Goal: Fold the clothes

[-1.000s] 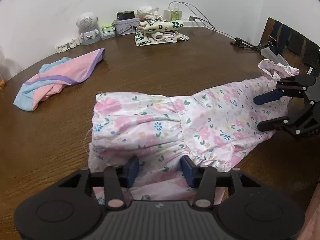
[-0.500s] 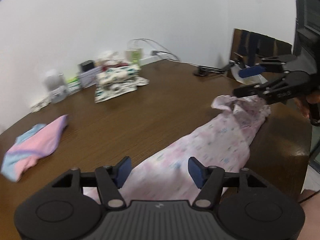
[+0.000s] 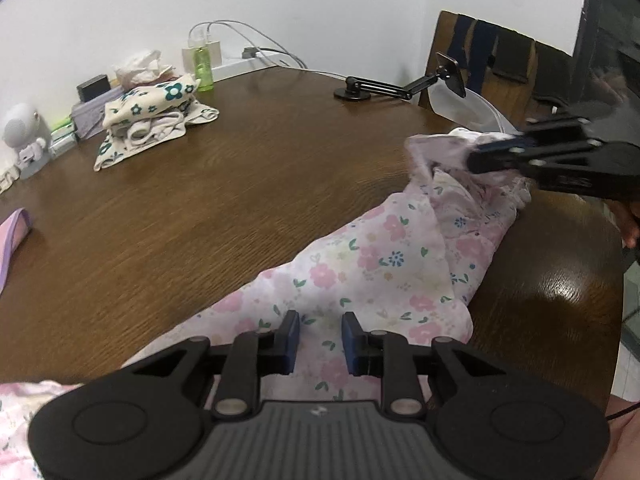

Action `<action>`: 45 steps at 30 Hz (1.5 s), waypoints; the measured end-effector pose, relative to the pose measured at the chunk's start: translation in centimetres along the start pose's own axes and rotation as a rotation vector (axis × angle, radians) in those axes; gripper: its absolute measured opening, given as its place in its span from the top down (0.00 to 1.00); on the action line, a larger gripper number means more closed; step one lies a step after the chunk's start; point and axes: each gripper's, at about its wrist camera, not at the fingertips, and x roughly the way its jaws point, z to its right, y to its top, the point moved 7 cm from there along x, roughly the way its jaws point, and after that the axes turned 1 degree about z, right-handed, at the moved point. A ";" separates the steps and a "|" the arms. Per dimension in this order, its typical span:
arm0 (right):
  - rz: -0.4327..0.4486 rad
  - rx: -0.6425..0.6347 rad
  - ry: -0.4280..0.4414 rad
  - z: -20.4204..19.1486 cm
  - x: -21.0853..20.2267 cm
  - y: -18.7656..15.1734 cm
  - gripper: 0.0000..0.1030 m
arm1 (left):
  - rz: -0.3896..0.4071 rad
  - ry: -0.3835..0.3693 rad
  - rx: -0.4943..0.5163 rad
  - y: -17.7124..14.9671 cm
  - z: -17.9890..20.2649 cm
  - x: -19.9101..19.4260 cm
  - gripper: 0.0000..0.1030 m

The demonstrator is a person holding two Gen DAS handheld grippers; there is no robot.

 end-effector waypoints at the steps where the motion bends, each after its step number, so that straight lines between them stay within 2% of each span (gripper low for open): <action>1: 0.000 -0.002 0.006 0.0 -0.4 -0.3 0.96 | 0.004 0.005 -0.001 -0.1 0.0 0.0 0.78; 3: -0.006 -0.021 0.022 -0.2 -1.1 -1.1 0.96 | 0.009 0.020 0.001 -0.1 0.2 0.0 0.78; 7: -0.085 -0.087 -0.015 -0.7 -0.4 -3.7 0.96 | 0.013 0.031 -0.007 0.1 0.4 0.0 0.78; 11: -0.077 -0.023 -0.017 0.0 -0.6 -4.2 0.94 | 0.010 0.011 -0.041 0.5 0.2 -0.3 0.76; 13: -0.034 0.030 0.017 0.3 -1.6 -3.5 0.89 | 0.012 -0.001 -0.054 0.9 0.2 -0.7 0.74; 14: -0.007 0.053 0.032 0.5 -2.2 -3.0 0.82 | 0.025 -0.006 -0.052 1.3 0.3 -1.2 0.74; 15: 0.023 0.075 0.045 0.7 -2.9 -2.5 0.71 | 0.042 -0.009 -0.045 1.9 0.4 -1.6 0.73; 17: 0.086 0.073 0.041 0.8 -4.1 -1.3 0.60 | 0.071 -0.012 -0.027 3.3 0.7 -2.3 0.68; 20: 0.128 -0.004 0.022 0.2 -3.9 0.6 0.53 | 0.098 0.004 0.015 5.5 1.4 -2.4 0.66; 23: 0.110 -0.080 0.036 -0.7 -1.5 1.8 0.52 | 0.083 -0.005 0.041 6.7 2.4 -1.4 0.68; 25: 0.079 -0.111 0.052 -1.2 0.9 2.3 0.54 | 0.061 -0.016 0.052 6.6 3.1 -0.6 0.68; 26: 0.066 -0.127 0.057 -1.3 1.2 2.1 0.62 | 0.050 -0.017 0.053 6.3 3.2 -0.3 0.68; 27: 0.053 -0.142 0.060 -1.4 1.1 1.7 0.86 | 0.039 -0.016 0.050 5.9 3.2 0.0 0.68; 28: 0.040 -0.157 0.064 -1.5 1.0 1.3 0.99 | 0.028 -0.014 0.042 5.5 3.0 0.2 0.68; 32: -0.012 -0.218 0.079 -1.7 0.7 -0.4 0.99 | 0.021 -0.024 0.013 4.7 1.8 -0.2 0.69; 34: -0.038 -0.241 0.081 -1.6 0.3 -1.3 0.99 | 0.033 -0.041 0.010 5.3 1.8 -0.4 0.69; 39: -0.086 -0.239 0.078 -1.6 -0.1 -3.5 0.99 | 0.079 -0.114 0.030 8.7 4.3 0.3 0.69; 42: -0.086 -0.233 0.081 -1.9 0.2 -3.8 0.99 | 0.073 -0.142 0.079 9.8 6.5 1.9 0.69; 45: -0.081 -0.213 0.088 -1.7 0.2 -4.0 0.98 | 0.022 -0.152 0.139 9.3 8.5 4.1 0.81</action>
